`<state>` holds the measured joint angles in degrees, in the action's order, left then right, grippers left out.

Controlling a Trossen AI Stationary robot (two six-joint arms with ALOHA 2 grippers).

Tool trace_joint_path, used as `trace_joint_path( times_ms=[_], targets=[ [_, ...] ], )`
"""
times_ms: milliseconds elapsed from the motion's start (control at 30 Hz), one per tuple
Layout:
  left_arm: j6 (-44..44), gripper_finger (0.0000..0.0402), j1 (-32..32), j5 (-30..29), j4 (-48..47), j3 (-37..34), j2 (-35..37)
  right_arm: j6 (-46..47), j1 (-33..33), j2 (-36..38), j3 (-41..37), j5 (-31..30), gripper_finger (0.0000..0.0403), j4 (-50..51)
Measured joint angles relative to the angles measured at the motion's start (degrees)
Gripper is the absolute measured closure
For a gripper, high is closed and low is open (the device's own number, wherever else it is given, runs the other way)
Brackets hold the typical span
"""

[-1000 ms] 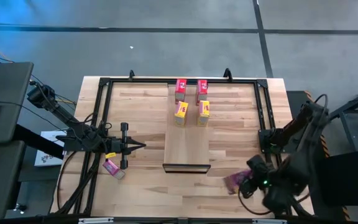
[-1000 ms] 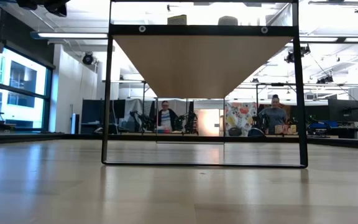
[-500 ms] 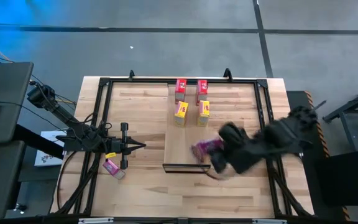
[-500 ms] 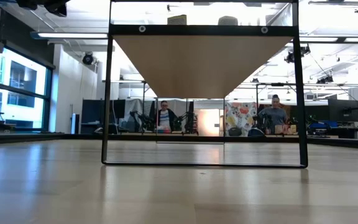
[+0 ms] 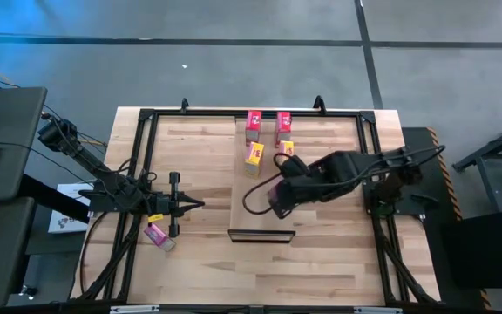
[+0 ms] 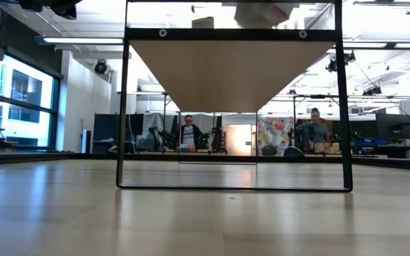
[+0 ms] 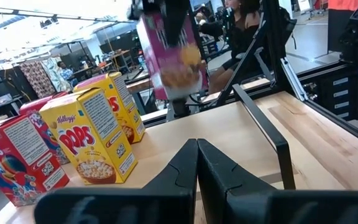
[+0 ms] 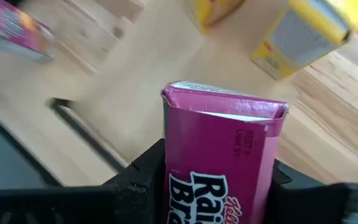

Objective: Stack cereal on shelf
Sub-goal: Put the right purple cereal box on the shelf

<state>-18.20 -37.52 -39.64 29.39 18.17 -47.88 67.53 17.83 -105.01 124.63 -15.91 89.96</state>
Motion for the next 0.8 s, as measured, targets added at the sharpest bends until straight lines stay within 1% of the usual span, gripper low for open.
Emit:
trace_joint_path(
  times_ms=[233,367,467,633,800],
  targets=[
    [0.0,0.0402,0.0,0.0,0.0,0.0,0.0,-0.6,-2.1,0.5,-6.8,1.2,0.0269,0.1],
    [0.0,0.0401,0.0,0.0,0.0,0.0,0.0,-1.0,-3.3,0.5,-9.3,1.6,0.0269,0.1],
    [0.0,0.0402,0.0,0.0,0.0,0.0,0.0,-1.6,-3.6,0.4,-9.6,1.4,0.0269,-0.2],
    [0.0,0.0401,0.0,0.0,0.0,0.0,0.0,-1.6,-3.6,0.5,-9.6,-1.0,0.0269,-0.5],
    [0.0,0.0402,0.0,0.0,0.0,0.0,0.0,-1.4,-3.6,0.5,-9.6,0.1,0.0269,-1.1]
  ],
)
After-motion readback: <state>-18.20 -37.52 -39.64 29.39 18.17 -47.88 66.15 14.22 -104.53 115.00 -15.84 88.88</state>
